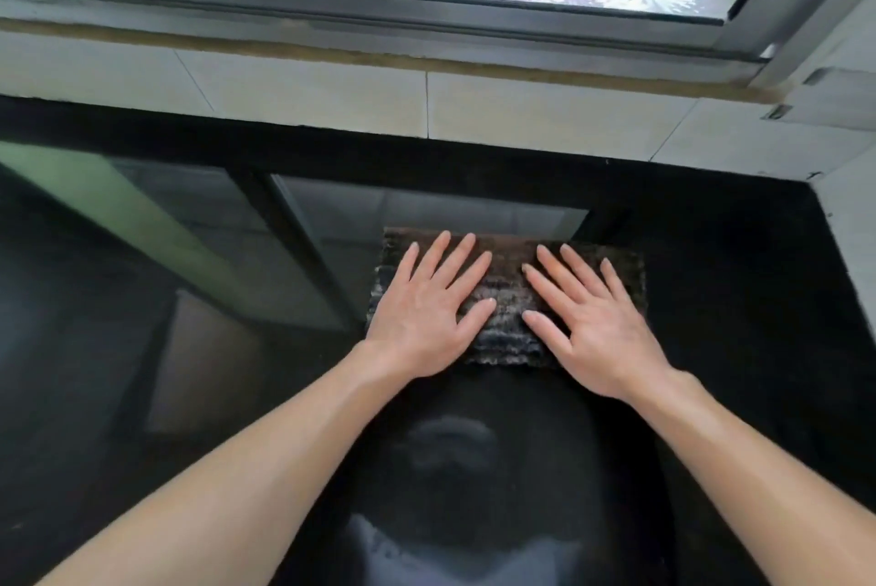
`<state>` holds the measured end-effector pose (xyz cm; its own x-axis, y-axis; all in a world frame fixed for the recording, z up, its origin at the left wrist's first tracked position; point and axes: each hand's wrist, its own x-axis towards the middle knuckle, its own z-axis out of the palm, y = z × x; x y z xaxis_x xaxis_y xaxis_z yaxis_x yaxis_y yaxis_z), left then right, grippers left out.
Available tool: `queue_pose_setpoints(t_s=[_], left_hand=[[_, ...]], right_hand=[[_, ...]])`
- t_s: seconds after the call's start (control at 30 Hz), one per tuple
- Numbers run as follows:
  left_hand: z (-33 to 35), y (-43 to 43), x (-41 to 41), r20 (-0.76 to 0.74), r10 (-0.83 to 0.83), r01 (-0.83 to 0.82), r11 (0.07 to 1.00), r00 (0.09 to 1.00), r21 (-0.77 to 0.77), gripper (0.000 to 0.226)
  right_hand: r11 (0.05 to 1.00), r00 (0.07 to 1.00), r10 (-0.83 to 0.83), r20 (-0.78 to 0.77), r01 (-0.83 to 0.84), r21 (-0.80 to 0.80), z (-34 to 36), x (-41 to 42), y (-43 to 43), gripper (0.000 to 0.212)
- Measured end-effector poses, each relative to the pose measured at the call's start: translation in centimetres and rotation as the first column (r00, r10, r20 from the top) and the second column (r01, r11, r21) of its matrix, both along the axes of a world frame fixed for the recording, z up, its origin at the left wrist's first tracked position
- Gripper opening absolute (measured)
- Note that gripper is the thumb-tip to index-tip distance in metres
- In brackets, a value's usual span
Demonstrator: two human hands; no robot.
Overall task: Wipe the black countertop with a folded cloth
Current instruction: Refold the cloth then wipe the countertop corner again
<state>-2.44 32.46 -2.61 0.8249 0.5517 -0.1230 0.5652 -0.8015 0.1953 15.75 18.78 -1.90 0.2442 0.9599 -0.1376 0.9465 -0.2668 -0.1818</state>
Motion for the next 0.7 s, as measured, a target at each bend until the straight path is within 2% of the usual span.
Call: queue_pose_setpoints(t_s=[0.13,0.27,0.7], left_hand=[[-0.7,2.0,5.5,-0.004,0.003,-0.003,1.0,1.0,-0.006,0.063],[-1.2,0.7,7.7,0.026,-0.025,0.024,1.0,0.999,0.004,0.065],[-0.4,-15.6,7.8,0.083,-0.185,0.186,0.982,0.979,-0.009,0.063]], right_hand=[[0.999,0.999,-0.03,-0.013,0.03,-0.042,-0.3,5.2,2.1,0.065],[0.999,1.0,-0.004,-0.027,0.003,-0.034,-0.1,7.9,0.4,0.07],[0.99,0.99,-0.138,-0.007,0.138,-0.021,0.2,5.7,-18.4,0.063]])
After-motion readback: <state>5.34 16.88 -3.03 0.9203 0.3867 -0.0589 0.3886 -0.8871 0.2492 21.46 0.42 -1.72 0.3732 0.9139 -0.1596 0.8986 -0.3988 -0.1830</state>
